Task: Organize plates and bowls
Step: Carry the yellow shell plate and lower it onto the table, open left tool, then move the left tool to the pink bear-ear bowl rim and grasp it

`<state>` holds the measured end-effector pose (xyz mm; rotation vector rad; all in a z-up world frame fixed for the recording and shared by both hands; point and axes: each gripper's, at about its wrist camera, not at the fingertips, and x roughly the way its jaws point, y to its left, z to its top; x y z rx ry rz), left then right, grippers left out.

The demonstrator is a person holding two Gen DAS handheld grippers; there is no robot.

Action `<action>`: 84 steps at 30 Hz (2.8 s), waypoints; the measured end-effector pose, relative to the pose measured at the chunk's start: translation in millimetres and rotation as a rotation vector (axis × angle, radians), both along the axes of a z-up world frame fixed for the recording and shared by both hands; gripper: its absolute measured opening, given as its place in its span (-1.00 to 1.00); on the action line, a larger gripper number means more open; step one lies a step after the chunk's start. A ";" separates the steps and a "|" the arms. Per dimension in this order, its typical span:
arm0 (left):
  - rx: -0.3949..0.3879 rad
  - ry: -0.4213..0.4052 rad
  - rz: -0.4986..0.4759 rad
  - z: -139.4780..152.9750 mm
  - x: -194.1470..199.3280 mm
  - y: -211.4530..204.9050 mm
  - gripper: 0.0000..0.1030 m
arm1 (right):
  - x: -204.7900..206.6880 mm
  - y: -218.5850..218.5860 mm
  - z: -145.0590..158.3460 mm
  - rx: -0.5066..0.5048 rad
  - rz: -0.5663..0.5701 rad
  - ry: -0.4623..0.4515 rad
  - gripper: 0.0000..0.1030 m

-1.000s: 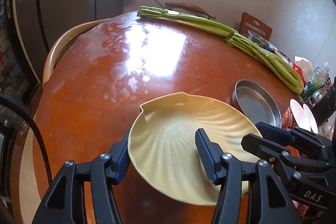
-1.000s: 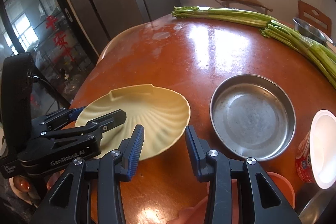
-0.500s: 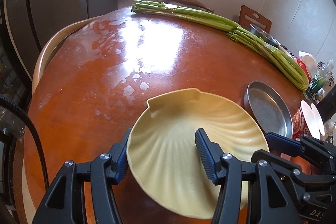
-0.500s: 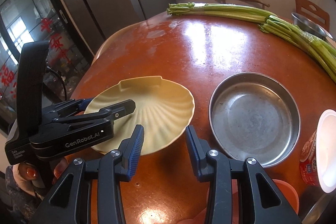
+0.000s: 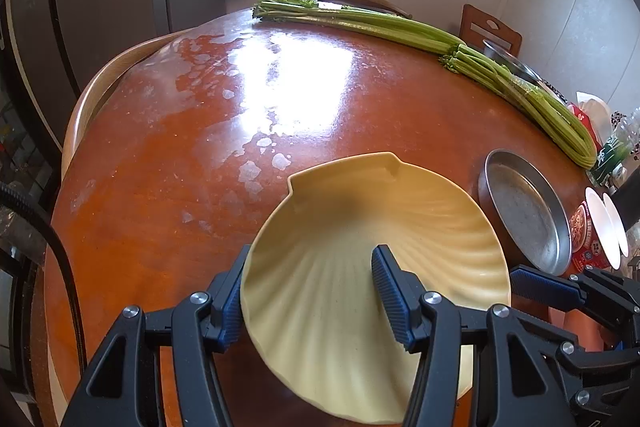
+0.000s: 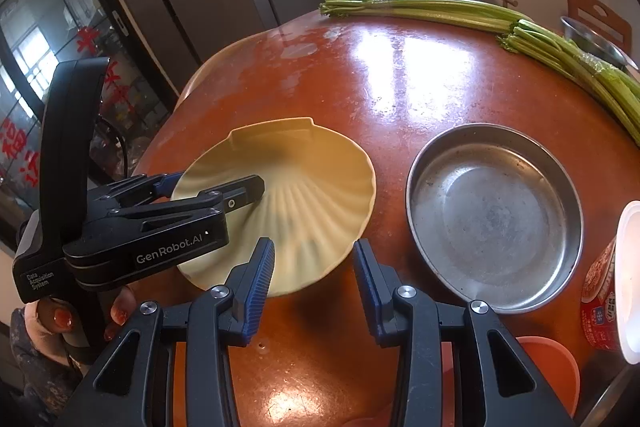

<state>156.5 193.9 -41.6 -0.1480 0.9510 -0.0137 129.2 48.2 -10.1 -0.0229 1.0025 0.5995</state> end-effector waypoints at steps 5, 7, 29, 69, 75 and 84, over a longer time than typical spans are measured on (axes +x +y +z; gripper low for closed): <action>0.001 0.002 0.005 0.7 -1.0 1.3 0.13 | -0.6 1.5 1.4 -0.008 0.006 -0.005 -0.18; -0.001 0.002 0.007 1.4 -3.0 1.2 0.13 | -0.3 1.2 1.5 -0.012 0.007 -0.003 -0.18; -0.017 -0.101 0.021 48.3 -47.4 -5.8 0.21 | -16.2 -32.6 37.1 0.040 -0.055 -0.093 -0.18; -0.090 0.045 -0.215 22.8 -135.8 -142.1 0.24 | -71.3 -131.0 32.8 -0.061 -0.104 -0.134 -0.16; -0.083 0.079 -0.217 13.9 -125.1 -153.5 0.24 | -61.7 -138.1 28.5 -0.107 -0.115 -0.141 -0.15; 0.046 0.095 -0.190 6.1 -109.7 -162.2 0.24 | -45.5 -138.9 24.0 -0.135 -0.098 -0.127 -0.14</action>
